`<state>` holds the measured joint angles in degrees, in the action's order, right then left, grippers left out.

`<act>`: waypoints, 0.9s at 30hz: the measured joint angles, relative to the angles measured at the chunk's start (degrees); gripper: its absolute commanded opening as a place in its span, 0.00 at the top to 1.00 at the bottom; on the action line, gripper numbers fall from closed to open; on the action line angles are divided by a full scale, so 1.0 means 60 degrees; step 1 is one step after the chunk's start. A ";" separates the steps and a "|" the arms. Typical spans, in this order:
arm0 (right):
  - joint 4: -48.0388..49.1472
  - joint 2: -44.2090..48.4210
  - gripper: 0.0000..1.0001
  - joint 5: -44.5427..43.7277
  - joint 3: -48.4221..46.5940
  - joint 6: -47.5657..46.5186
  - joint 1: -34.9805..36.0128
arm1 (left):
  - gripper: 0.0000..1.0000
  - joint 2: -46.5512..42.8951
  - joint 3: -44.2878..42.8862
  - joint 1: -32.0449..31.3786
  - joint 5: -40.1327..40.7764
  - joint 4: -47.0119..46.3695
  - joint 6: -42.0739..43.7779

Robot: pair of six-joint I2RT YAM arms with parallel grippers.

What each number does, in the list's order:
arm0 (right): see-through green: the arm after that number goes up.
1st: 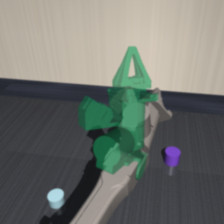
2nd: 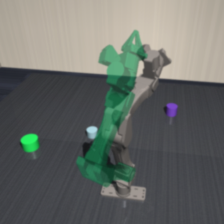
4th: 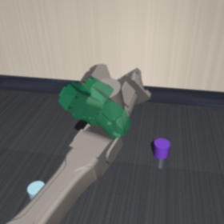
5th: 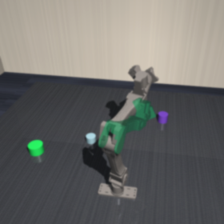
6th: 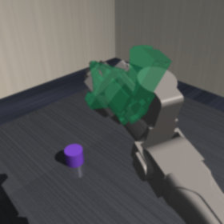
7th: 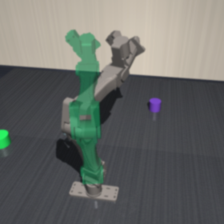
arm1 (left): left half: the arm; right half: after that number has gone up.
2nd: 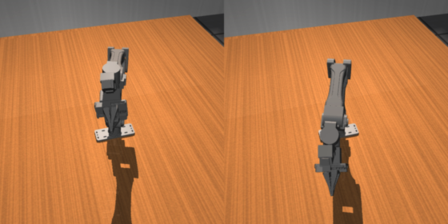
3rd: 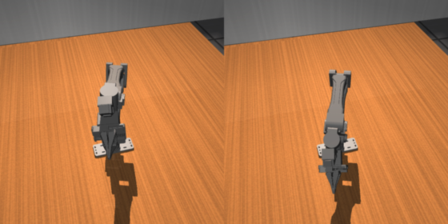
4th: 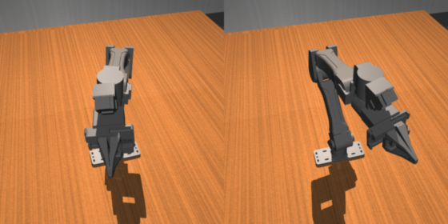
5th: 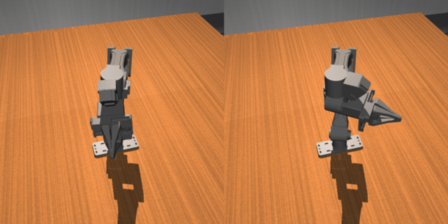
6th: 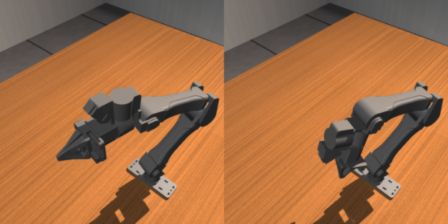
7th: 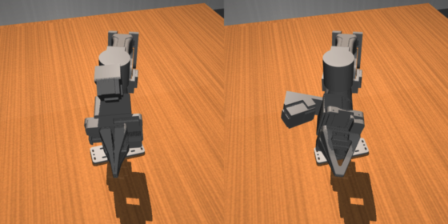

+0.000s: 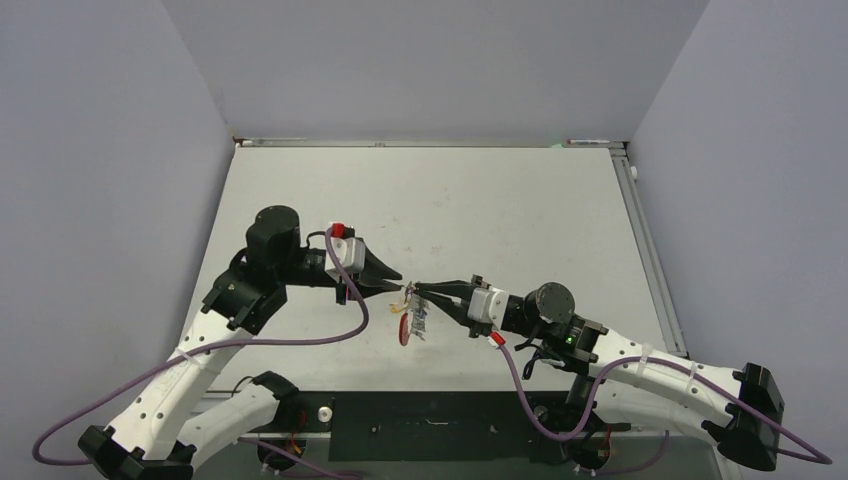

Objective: Remove the keys from the keyring

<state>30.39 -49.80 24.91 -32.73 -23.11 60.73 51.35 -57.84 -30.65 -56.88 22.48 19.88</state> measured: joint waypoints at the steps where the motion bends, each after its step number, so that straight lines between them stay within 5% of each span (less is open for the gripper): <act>1: 0.0000 -0.0004 0.95 0.0000 0.0000 0.0004 -0.0004 | 0.82 0.0000 0.0000 0.0000 -0.0073 0.0022 0.0004; 9: 0.0004 -0.0022 0.95 0.0029 0.0000 0.0113 -0.0069 | 0.81 -0.0022 0.0000 -0.0328 -0.0131 0.0153 0.0138; 12: 0.0000 -0.0033 0.95 0.0047 0.0000 0.0146 -0.0069 | 1.00 -0.0018 0.0000 -0.0466 -0.0055 0.0168 0.0189; 27: 0.0248 -0.0011 0.95 0.0106 0.0171 -0.0339 -0.0197 | 1.00 0.0882 -0.1013 -0.0248 0.0299 0.1443 -0.0794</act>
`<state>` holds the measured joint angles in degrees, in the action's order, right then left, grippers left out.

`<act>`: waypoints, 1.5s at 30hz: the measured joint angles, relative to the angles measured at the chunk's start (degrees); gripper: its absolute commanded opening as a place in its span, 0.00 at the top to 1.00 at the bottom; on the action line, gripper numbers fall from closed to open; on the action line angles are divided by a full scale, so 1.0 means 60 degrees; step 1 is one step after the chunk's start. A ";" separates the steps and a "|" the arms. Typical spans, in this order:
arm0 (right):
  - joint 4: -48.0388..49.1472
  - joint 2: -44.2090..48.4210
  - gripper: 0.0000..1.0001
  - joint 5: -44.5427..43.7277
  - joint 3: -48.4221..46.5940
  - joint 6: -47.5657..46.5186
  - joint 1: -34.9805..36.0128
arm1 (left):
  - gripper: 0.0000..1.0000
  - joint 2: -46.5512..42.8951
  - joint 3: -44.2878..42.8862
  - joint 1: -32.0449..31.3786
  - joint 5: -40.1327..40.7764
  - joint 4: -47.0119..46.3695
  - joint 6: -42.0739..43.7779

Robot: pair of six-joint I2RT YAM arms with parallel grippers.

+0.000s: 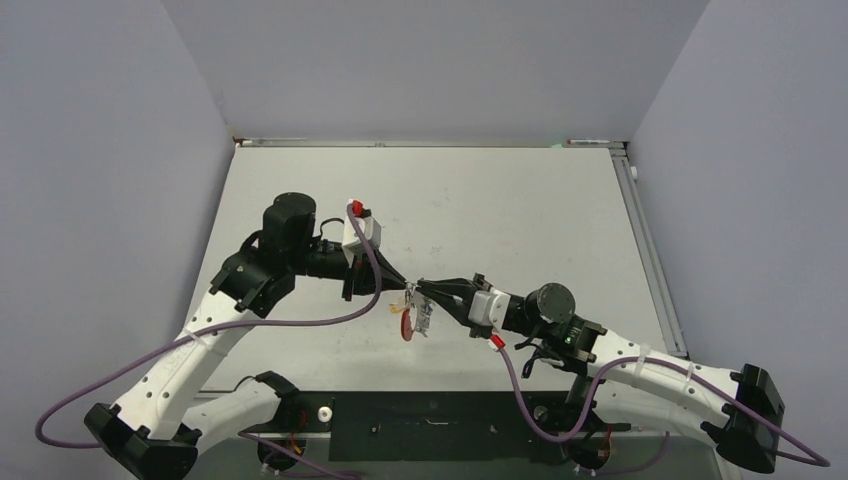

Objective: Remove the keys from the keyring

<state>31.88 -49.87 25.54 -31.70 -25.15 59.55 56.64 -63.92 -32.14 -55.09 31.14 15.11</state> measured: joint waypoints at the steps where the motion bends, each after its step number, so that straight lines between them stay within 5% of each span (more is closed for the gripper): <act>1: 0.0095 0.0000 0.95 0.0015 0.0066 -0.0080 0.0000 | 1.00 0.0102 -0.0036 0.0004 -0.0004 0.0073 -0.0208; 12: 0.0933 -0.0120 0.95 0.0739 0.0393 -0.0645 -0.0044 | 1.00 0.0688 -0.0036 0.0018 -0.0368 -0.0011 -0.1803; 18: 0.1723 -0.0277 0.95 0.1188 0.0474 -0.0699 -0.0022 | 0.61 0.0889 -0.0011 0.0055 -0.0736 -0.0433 -0.2091; 22: 0.2062 -0.0288 0.95 0.1304 0.0528 -0.0692 0.0022 | 0.54 0.0357 0.0375 0.0470 -0.0929 -0.0721 -0.1563; 30: 0.2135 -0.0219 0.95 0.1326 0.0707 -0.0656 0.0029 | 0.62 -0.2076 0.1880 0.1177 -0.1071 -0.2404 -0.0044; 37: 0.2306 -0.0222 0.95 0.1322 0.0718 -0.0627 0.0091 | 0.80 -0.2000 0.1945 0.0186 -0.0947 -0.3042 0.1366; 45: 0.2433 -0.0222 0.95 0.1326 0.0718 -0.0627 0.0229 | 0.83 -0.1847 0.1945 -0.0579 -0.0565 -0.2816 0.2605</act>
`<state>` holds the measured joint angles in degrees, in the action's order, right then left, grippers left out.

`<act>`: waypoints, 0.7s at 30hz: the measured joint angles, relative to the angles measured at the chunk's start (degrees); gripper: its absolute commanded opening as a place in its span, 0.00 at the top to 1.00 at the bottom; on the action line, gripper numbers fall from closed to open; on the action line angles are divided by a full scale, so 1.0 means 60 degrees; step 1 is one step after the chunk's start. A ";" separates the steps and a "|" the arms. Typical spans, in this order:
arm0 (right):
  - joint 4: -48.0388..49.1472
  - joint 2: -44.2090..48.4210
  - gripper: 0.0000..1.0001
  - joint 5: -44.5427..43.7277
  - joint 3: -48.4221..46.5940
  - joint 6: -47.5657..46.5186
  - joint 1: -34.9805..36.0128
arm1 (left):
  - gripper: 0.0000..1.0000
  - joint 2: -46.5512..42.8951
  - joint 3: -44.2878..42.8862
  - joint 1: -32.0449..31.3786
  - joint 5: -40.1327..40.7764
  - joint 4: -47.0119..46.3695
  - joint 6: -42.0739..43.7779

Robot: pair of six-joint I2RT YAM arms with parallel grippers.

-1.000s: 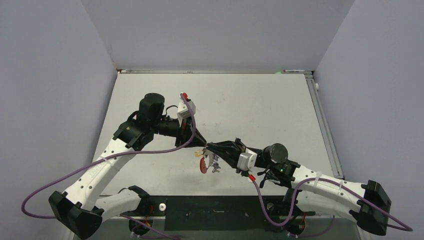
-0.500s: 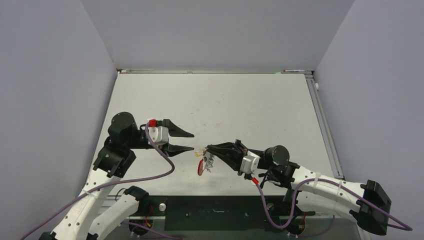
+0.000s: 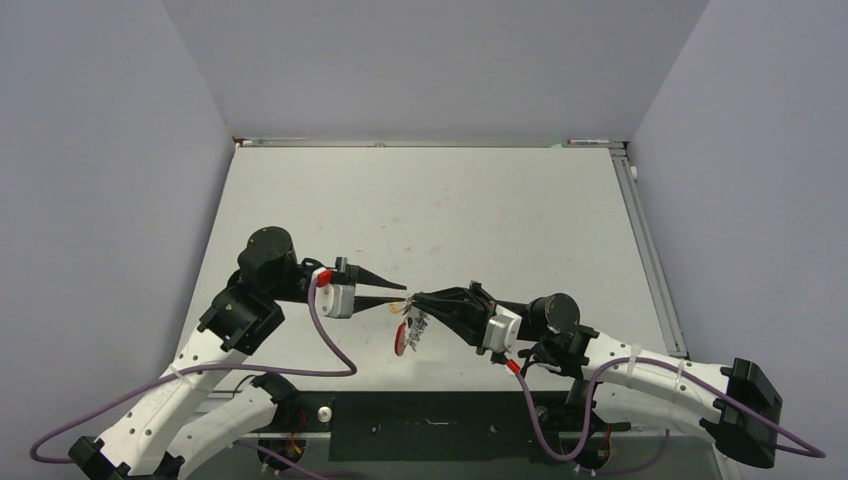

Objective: Remove the keys from the keyring

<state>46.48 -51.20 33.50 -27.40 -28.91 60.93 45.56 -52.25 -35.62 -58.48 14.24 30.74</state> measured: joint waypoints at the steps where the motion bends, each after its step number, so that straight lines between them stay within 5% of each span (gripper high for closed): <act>1: 0.0000 0.0000 0.95 0.0000 0.0000 -0.0004 0.0018 | 0.83 0.0007 0.0000 -0.0015 0.0011 0.0004 0.0040; 15: 0.0000 -0.0004 0.95 0.0000 0.0000 -0.0018 0.0051 | 0.84 0.0087 0.0000 -0.0393 0.0208 -0.0015 0.0102; 21: 0.0000 -0.0011 0.95 -0.0007 0.0000 -0.0040 0.0055 | 0.98 0.0229 0.0000 -0.0495 0.0219 -0.0040 0.0055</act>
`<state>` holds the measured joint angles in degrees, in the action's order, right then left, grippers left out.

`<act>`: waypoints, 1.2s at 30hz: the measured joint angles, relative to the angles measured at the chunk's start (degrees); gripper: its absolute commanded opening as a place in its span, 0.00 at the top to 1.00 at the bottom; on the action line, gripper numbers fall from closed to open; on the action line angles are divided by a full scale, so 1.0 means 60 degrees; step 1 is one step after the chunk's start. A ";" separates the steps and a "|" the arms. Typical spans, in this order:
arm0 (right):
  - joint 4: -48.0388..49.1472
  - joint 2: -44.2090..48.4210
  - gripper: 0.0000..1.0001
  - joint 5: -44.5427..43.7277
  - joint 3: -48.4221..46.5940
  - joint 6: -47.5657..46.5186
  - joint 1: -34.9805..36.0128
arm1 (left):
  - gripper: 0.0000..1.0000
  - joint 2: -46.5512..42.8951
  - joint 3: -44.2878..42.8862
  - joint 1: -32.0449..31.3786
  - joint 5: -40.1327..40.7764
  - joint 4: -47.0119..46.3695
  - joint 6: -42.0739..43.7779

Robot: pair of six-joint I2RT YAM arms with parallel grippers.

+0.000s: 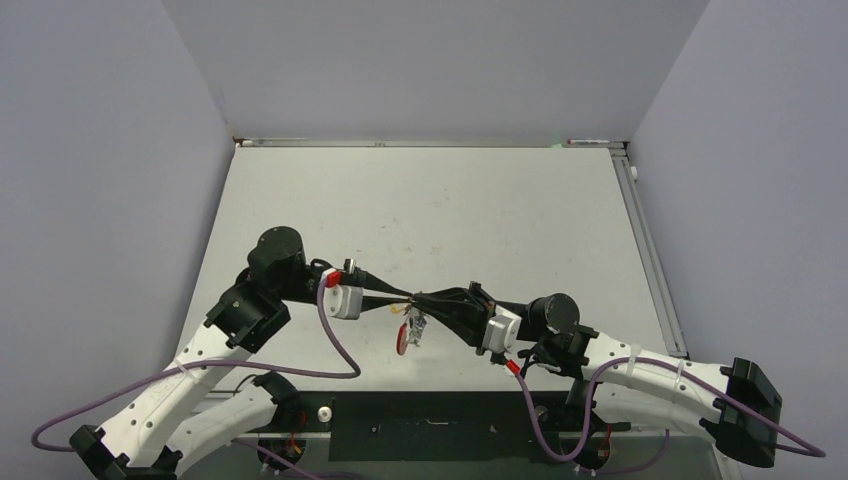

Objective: Remove the keys from the keyring

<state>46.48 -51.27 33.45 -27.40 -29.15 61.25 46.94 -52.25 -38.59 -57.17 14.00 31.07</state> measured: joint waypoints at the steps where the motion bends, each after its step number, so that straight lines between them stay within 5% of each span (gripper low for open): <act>1: -0.0004 0.0000 0.95 0.0000 0.0000 -0.0004 0.0004 | 1.00 0.0025 0.0000 0.0000 0.0004 -0.0011 -0.0044; 5: -0.0018 0.0000 0.93 -0.0033 0.0000 -0.0004 0.0004 | 1.00 0.0066 0.0000 0.0004 0.0062 -0.0091 -0.0328; 11: -0.0594 0.0040 0.73 -0.0127 -0.0095 -0.0066 0.0029 | 1.00 0.0062 0.0000 0.0000 0.0430 -0.0004 -0.0765; 22: -0.3464 0.0597 0.79 -0.1086 -0.0925 -0.0273 0.0055 | 1.00 0.0168 -0.0503 0.0007 0.1701 0.1020 -0.0539; 25: -0.4309 0.0561 0.72 -0.1738 -0.1133 -0.0131 0.0029 | 1.00 0.0514 -0.0681 0.0029 0.2106 0.1559 -0.0106; 27: -0.5016 0.0590 0.59 -0.2036 -0.1213 0.0040 -0.0135 | 0.88 0.0765 -0.0692 0.0157 0.2269 0.2124 0.0160; 31: -0.6011 0.1304 0.51 -0.2481 -0.0896 0.0517 -0.0780 | 0.54 0.0871 -0.0178 0.0769 0.2459 0.2532 0.0062; 36: -0.6710 0.1774 0.44 -0.2674 -0.0397 0.1566 -0.2113 | 0.46 0.1818 0.0397 0.1504 0.2499 0.2484 -0.1275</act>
<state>6.22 -40.62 17.41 -29.78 -19.75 48.58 57.84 -49.87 -29.56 -42.17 28.91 23.42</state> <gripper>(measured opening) 0.541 0.522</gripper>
